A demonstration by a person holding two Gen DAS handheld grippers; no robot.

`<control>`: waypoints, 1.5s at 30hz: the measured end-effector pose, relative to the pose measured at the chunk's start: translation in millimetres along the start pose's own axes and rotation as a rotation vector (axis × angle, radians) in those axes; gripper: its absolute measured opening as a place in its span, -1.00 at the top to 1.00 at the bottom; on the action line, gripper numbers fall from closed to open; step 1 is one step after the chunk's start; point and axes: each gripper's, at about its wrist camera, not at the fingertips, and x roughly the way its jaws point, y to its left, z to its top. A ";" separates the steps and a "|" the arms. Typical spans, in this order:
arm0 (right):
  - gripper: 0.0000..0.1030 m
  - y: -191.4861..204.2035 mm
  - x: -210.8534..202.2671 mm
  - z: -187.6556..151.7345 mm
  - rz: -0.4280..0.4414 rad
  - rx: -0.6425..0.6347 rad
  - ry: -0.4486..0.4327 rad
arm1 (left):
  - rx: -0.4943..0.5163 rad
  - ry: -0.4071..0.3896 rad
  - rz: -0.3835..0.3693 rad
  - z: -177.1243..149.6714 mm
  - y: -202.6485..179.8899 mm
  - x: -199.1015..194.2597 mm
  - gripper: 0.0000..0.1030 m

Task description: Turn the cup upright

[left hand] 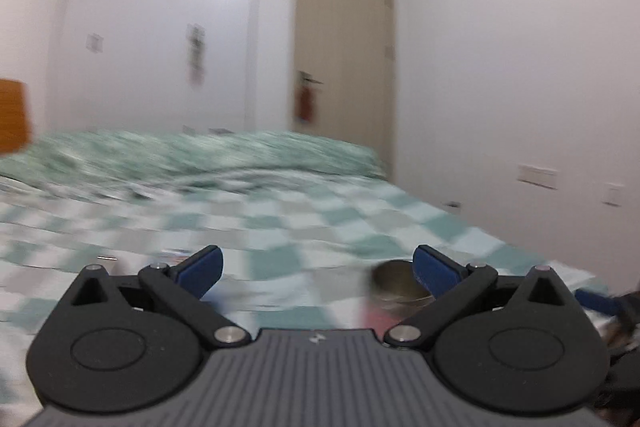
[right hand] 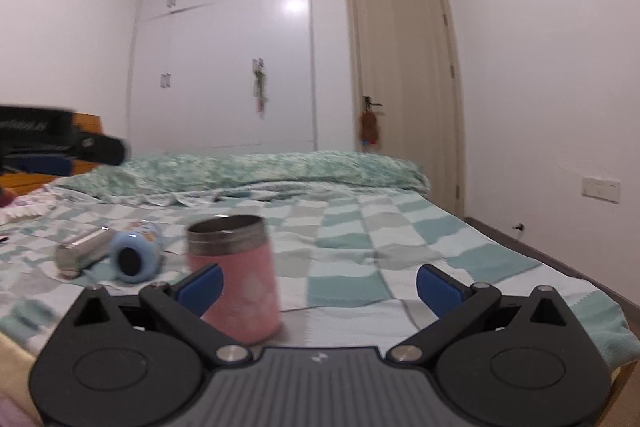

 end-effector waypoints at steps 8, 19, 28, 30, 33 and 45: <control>-1.00 41.6 -15.4 -1.4 0.059 -0.039 0.008 | 0.011 0.045 0.181 -57.5 51.5 -56.0 -1.00; -1.00 97.2 -29.0 -20.3 0.083 -0.125 -0.044 | -0.045 0.032 0.262 -108.8 75.9 -80.2 -1.00; -1.00 97.8 -18.3 -26.0 0.092 -0.093 -0.036 | -0.038 0.022 0.281 -114.3 76.3 -79.1 -1.00; -1.00 100.5 -18.7 -27.2 0.091 -0.106 -0.039 | -0.030 0.016 0.278 -115.2 74.8 -80.0 -1.00; -1.00 103.7 -17.3 -27.6 0.089 -0.119 -0.036 | -0.028 0.016 0.276 -115.5 74.5 -79.6 -1.00; -1.00 102.2 -17.4 -27.7 0.086 -0.115 -0.035 | -0.032 0.014 0.271 -116.3 73.3 -79.7 -1.00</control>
